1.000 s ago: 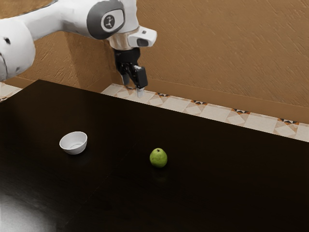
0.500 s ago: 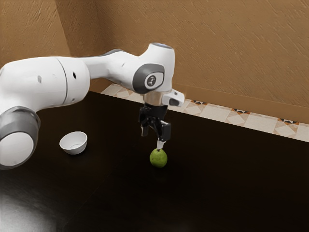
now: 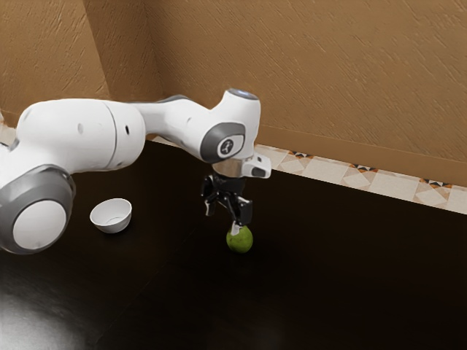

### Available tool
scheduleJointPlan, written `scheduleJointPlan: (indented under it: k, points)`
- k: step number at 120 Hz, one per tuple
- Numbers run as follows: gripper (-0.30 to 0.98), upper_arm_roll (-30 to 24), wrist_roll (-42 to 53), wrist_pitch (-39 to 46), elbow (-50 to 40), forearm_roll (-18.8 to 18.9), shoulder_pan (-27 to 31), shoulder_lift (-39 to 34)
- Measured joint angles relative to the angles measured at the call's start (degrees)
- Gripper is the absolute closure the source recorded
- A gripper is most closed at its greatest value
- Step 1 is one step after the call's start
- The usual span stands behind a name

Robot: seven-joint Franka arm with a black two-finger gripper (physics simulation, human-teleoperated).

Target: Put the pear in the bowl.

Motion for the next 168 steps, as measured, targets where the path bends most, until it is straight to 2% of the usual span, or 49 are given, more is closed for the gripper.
scheduleJointPlan:
  k: [61, 106, 133, 168]
  points:
    - [0.0, -0.09, -0.6, 4.06, 6.84, -1.52, 0.33, 9.6]
    - [0.01, -0.09, -0.78, 3.41, 8.77, -1.72, 0.05, 12.17]
    - [0.22, -0.09, -0.87, 2.76, 9.2, -2.19, -0.06, 12.04]
    - [0.35, -0.02, -1.16, 1.4, 9.29, -1.7, 0.19, 11.05]
